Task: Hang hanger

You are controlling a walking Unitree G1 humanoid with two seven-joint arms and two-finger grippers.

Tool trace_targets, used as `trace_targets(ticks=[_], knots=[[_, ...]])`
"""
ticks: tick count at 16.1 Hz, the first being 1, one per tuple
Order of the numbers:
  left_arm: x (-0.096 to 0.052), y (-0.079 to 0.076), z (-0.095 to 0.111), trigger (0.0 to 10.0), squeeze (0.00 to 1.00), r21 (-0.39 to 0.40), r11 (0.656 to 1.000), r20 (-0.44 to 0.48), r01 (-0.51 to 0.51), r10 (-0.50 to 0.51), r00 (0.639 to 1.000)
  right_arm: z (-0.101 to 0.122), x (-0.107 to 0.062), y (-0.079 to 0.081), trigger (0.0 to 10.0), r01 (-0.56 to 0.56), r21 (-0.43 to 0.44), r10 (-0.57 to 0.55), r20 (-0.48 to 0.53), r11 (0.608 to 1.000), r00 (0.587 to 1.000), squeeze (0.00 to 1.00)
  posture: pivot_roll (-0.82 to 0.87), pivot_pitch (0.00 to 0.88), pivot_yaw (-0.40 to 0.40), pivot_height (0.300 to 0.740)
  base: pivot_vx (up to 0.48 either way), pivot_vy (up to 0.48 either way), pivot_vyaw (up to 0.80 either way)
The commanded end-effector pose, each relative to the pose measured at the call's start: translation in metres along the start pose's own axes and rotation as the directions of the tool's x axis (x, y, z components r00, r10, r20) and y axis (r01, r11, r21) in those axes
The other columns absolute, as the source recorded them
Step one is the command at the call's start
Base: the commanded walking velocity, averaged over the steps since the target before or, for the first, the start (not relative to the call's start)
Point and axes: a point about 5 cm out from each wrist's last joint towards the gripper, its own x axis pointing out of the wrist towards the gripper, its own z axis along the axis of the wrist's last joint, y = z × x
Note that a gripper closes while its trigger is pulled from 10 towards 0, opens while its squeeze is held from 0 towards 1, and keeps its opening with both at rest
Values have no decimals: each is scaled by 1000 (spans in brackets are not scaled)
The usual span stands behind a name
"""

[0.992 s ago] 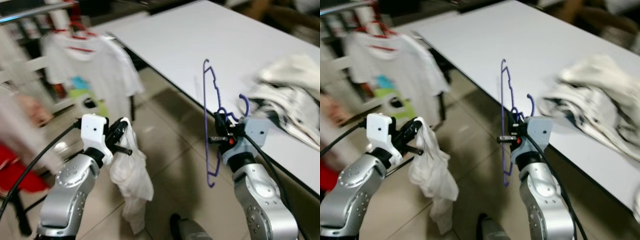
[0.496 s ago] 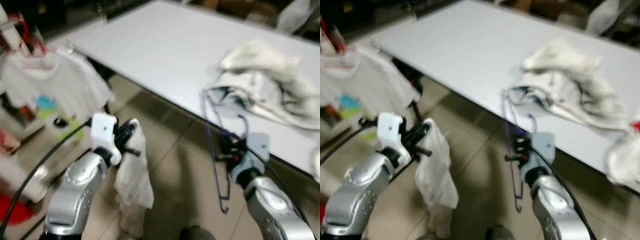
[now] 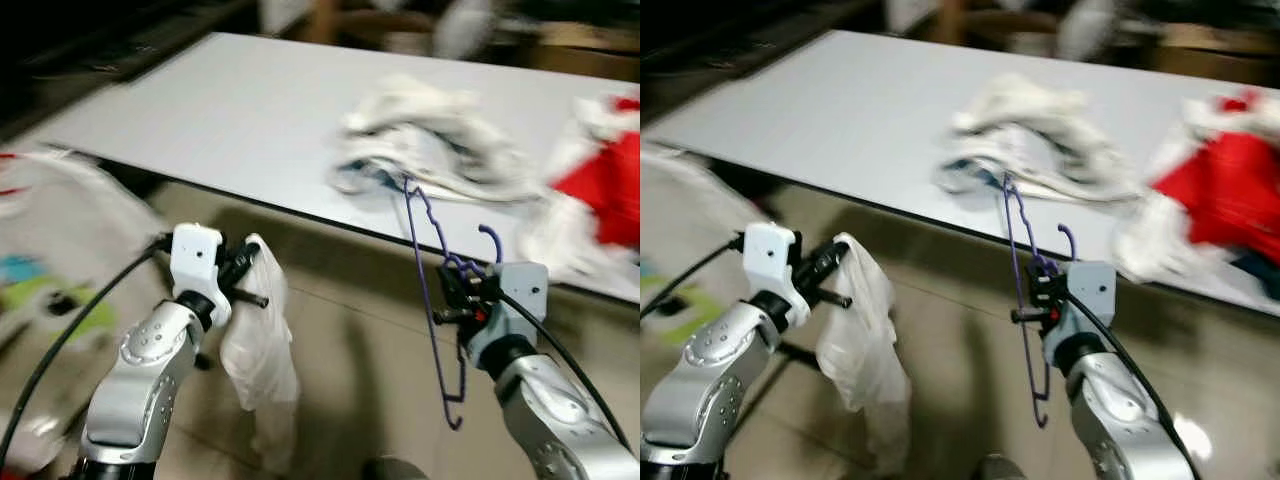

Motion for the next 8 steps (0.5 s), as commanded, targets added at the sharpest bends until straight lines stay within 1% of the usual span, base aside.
trace_targets(ticks=[1, 2, 3, 4, 6, 7, 8], knots=[[1, 1, 3, 10000, 0, 43, 999, 13, -20, 19, 1000, 2, 0, 5, 10000, -60, 26, 61, -7, 998, 998, 0, -70, 71, 73, 740, 0, 0, -725], [2, 1, 3, 10000, 0, 41, 999, 9, -25, 24, 1000, 3, 1, 6, 10000, -66, 25, 66, -5, 998, 998, 0, -69, 71, 70, 740, 0, 0, -725], [5, 1, 9, 10000, 0, 15, 999, 36, -42, 41, 999, 7, 5, 9, 10000, -73, 32, 72, 21, 997, 997, 0, -52, 79, 54, 740, 0, 0, -756], [3, 2, 11, 10000, 0, 22, 999, 42, -45, 45, 998, 6, 8, 10, 10000, -47, 57, 45, 35, 997, 998, 0, -48, 84, 49, 740, 0, 0, -756], [0, 3, 9, 10000, 0, 39, 998, 40, -55, 53, 998, 3, 7, 12, 10000, -39, 80, 37, 27, 996, 999, 0, -35, 83, 28, 740, 0, -251, -769], [-1, 2, 10, 10000, 0, 50, 997, 47, -63, 61, 997, 1, 8, 10, 10000, -33, 93, 32, 7, 995, 999, 0, -23, 78, 14, 740, 0, -262, -775], [-1, 1, 10, 10000, 0, 54, 996, 52, -71, 68, 996, 1, 10, 10, 10000, -72, 124, 73, -1, 990, 997, 0, -18, 71, 2, 740, 0, -262, -756]])
